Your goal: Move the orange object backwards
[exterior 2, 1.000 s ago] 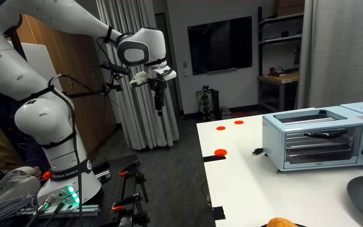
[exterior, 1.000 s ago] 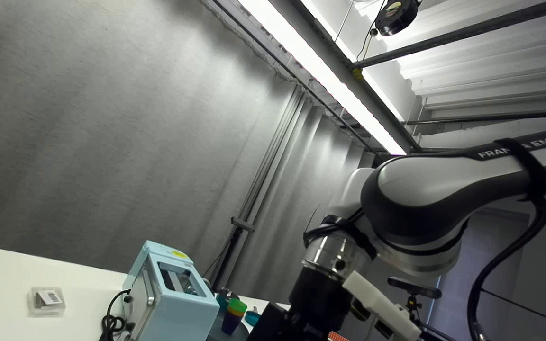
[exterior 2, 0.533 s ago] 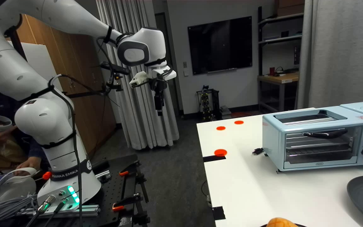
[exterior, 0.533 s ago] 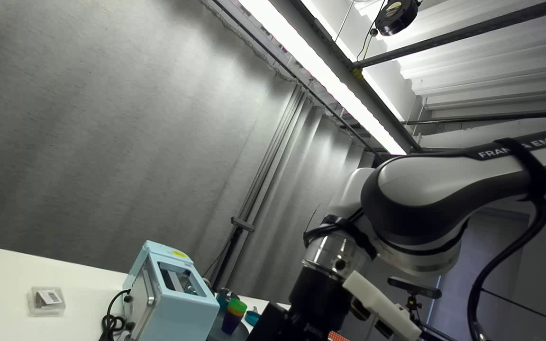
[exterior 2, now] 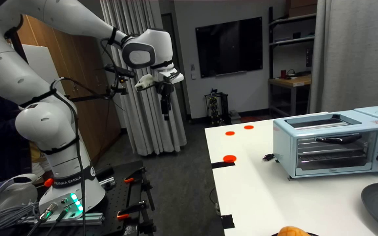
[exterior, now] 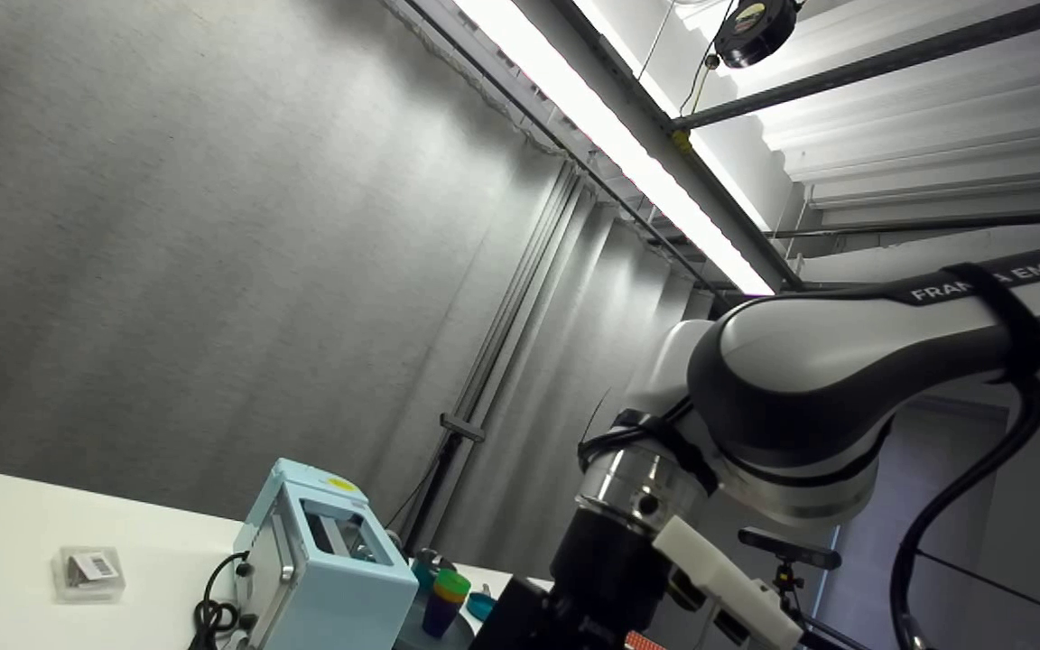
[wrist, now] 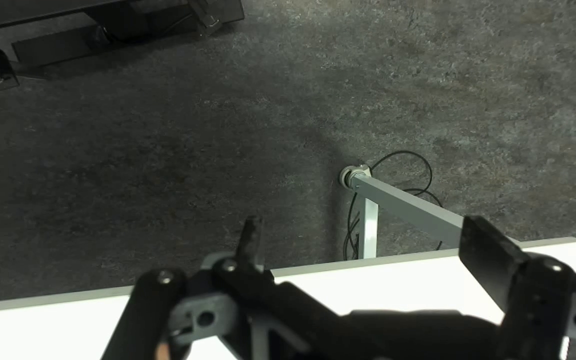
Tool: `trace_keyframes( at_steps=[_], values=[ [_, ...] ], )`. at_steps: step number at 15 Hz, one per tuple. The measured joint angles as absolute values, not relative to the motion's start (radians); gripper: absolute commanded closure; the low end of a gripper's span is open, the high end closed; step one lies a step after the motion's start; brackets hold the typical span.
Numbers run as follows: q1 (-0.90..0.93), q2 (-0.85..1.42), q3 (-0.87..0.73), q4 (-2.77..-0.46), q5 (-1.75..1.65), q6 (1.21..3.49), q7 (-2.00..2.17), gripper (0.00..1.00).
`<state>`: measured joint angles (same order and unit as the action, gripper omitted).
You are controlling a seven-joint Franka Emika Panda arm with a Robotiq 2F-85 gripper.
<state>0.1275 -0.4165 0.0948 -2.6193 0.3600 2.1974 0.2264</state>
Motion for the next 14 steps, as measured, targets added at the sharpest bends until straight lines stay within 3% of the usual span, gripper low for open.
trace_keyframes(
  at_steps=[7,14],
  values=[
    [0.123,-0.414,0.095,-2.619,0.347,2.216,0.231,0.00],
    [0.000,-0.311,0.097,-2.564,0.105,2.494,0.305,0.00]
  ],
)
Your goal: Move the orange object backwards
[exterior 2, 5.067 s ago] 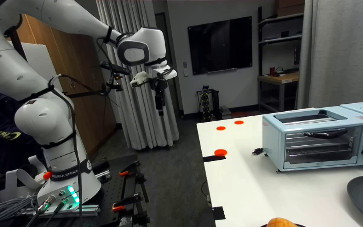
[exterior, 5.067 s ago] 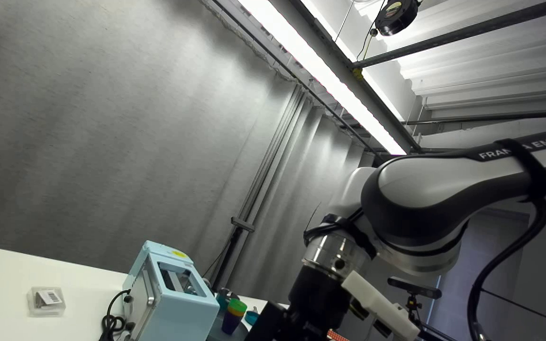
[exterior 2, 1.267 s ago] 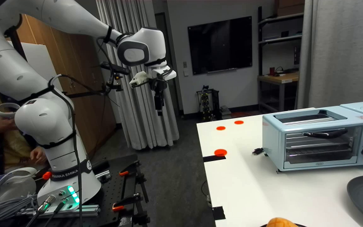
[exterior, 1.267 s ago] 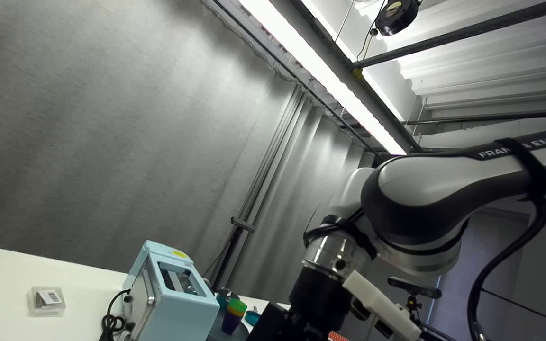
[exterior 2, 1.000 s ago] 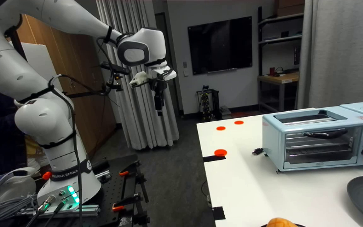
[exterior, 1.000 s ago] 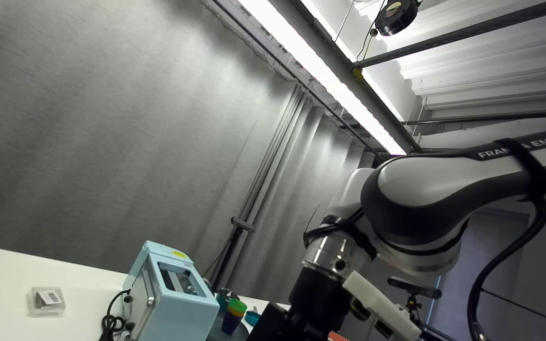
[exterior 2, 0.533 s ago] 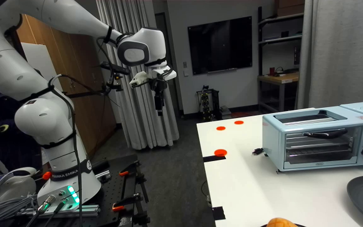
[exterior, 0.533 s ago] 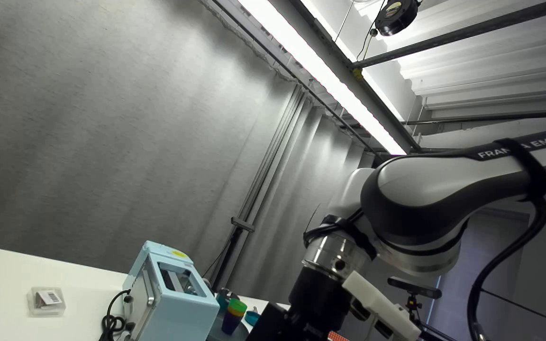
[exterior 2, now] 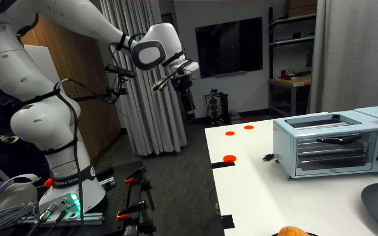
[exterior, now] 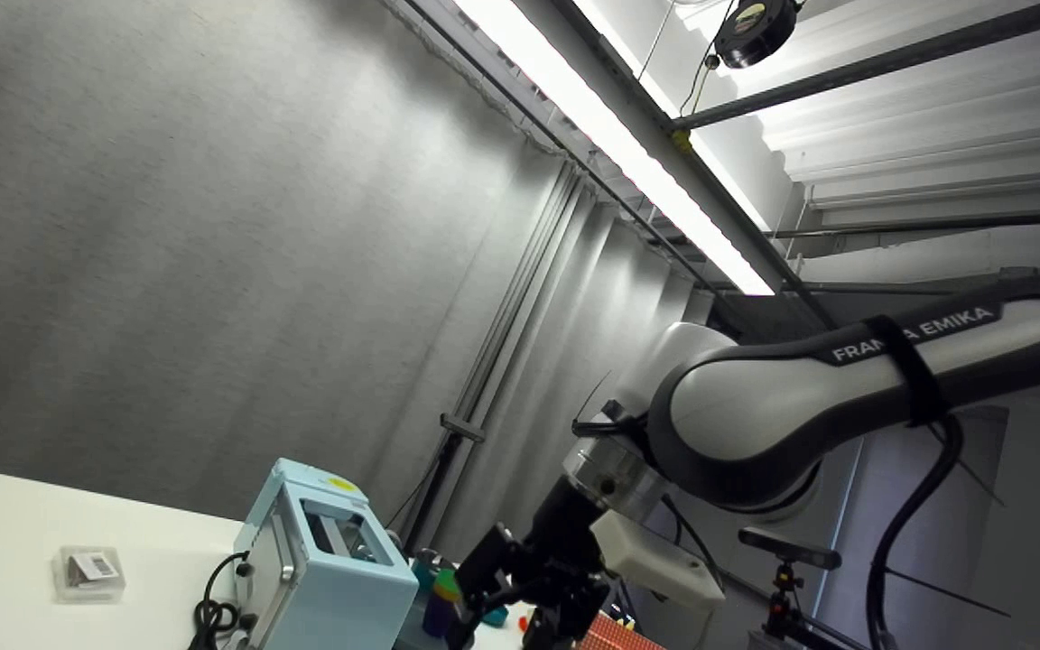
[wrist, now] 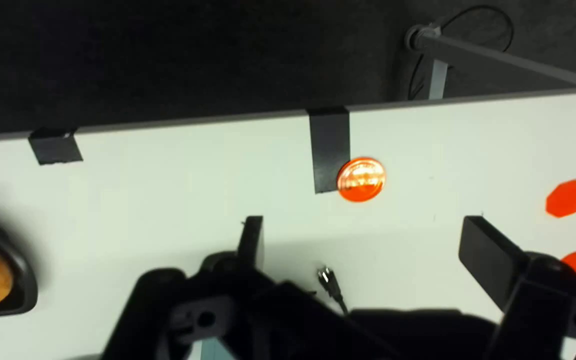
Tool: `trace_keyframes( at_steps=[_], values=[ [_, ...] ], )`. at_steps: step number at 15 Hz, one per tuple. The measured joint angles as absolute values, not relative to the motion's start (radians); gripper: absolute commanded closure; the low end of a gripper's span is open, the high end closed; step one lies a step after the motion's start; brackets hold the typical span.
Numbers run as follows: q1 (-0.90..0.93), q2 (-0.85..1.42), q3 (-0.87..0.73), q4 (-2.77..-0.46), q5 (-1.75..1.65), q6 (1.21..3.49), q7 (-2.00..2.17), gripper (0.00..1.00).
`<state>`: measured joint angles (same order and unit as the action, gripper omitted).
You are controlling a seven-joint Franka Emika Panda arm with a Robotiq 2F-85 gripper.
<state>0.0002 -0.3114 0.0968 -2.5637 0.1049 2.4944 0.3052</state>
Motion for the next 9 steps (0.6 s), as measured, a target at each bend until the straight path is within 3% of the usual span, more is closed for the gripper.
trace_keyframes(
  at_steps=[9],
  values=[
    [-0.045,-0.112,0.086,-2.444,0.019,2.453,0.331,0.00]
  ],
)
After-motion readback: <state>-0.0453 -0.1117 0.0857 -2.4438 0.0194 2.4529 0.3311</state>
